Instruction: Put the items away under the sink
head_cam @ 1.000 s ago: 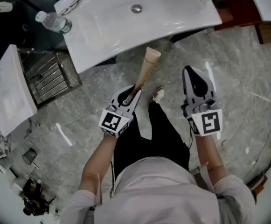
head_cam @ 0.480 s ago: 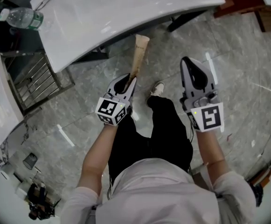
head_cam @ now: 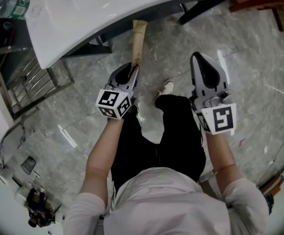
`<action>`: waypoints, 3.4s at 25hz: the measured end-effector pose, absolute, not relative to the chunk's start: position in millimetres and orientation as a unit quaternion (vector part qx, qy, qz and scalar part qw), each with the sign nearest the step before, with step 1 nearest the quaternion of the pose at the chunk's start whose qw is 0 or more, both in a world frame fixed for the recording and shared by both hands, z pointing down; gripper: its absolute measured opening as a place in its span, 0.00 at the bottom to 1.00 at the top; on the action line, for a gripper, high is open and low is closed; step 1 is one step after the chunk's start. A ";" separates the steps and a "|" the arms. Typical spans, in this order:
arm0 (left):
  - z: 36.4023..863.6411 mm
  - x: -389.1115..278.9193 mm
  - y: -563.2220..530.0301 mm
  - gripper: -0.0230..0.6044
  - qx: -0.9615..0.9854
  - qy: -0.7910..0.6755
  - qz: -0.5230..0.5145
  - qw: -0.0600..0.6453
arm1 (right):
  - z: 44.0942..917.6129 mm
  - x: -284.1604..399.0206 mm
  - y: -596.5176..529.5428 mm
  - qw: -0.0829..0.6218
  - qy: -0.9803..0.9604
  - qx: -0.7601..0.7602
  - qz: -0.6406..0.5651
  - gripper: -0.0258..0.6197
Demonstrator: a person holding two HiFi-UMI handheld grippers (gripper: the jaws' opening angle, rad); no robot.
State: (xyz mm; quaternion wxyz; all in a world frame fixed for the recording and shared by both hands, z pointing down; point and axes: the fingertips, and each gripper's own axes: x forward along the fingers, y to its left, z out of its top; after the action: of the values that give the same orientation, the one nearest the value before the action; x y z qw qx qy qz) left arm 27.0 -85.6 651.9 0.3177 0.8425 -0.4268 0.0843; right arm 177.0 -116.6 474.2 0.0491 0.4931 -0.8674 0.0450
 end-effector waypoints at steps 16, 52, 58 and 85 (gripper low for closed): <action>728.1 6.5 -134.3 0.14 0.818 -0.470 0.065 0.324 | 542.4 139.4 -134.2 0.059 -0.875 0.479 0.025 0.10; 821.4 -10.6 -249.9 0.15 0.791 -0.483 0.170 0.335 | 597.1 192.7 -161.2 0.015 -0.849 0.528 0.027 0.10; 824.8 -3.2 -270.4 0.15 0.786 -0.485 0.174 0.341 | 604.5 208.9 -168.6 0.019 -0.842 0.538 0.032 0.10; 787.5 -57.1 -279.0 0.29 0.766 -0.595 0.151 0.189 | 611.7 180.6 -168.4 0.055 -0.856 0.511 0.051 0.10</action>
State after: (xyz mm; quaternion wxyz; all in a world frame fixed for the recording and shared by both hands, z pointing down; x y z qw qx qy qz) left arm -57.1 -279.0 787.5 0.1893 0.7664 -0.5950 0.1507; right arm 180.6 -168.4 611.7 0.0549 0.5109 -0.8564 0.0506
